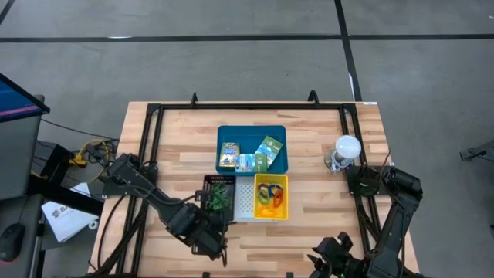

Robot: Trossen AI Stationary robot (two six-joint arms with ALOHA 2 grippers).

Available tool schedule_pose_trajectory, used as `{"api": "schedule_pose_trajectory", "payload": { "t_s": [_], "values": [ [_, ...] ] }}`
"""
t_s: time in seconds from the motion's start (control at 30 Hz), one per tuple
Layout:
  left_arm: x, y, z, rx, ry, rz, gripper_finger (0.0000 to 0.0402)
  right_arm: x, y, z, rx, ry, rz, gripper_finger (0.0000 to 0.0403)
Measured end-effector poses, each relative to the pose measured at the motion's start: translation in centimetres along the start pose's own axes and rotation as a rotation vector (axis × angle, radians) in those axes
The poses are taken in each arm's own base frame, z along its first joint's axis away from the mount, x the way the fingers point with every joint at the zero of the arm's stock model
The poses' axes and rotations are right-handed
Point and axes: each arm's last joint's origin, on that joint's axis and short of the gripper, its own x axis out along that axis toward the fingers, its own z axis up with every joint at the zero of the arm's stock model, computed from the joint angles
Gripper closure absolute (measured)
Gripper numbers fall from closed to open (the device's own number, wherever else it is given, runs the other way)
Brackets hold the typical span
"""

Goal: Pick & Place Office Desk Supplies
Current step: Put the black bin on the shelf

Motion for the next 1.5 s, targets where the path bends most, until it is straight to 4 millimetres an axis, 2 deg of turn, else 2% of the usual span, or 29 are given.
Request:
{"api": "schedule_pose_trajectory", "payload": {
  "t_s": [0.27,0.6,1.13,1.5],
  "values": [
    [0.3,-0.3,0.6,-0.006,-0.032,-0.020,0.0401,0.0,-0.1,0.1,-0.006,-0.028,0.001,0.0284],
    [2.2,-1.8,1.8,0.033,0.021,-0.004,0.0401,0.0,-0.2,0.2,-0.021,-0.036,-0.012,0.0284],
    [2.9,0.0,3.3,0.007,0.007,-0.007,0.0401,-0.5,-0.7,-0.2,-0.050,-0.044,-0.031,0.0284],
    [3.0,0.0,3.9,-0.013,-0.032,-0.030,0.0401,-0.5,-0.8,-0.2,-0.057,-0.051,-0.037,0.0284]
  ]
}}
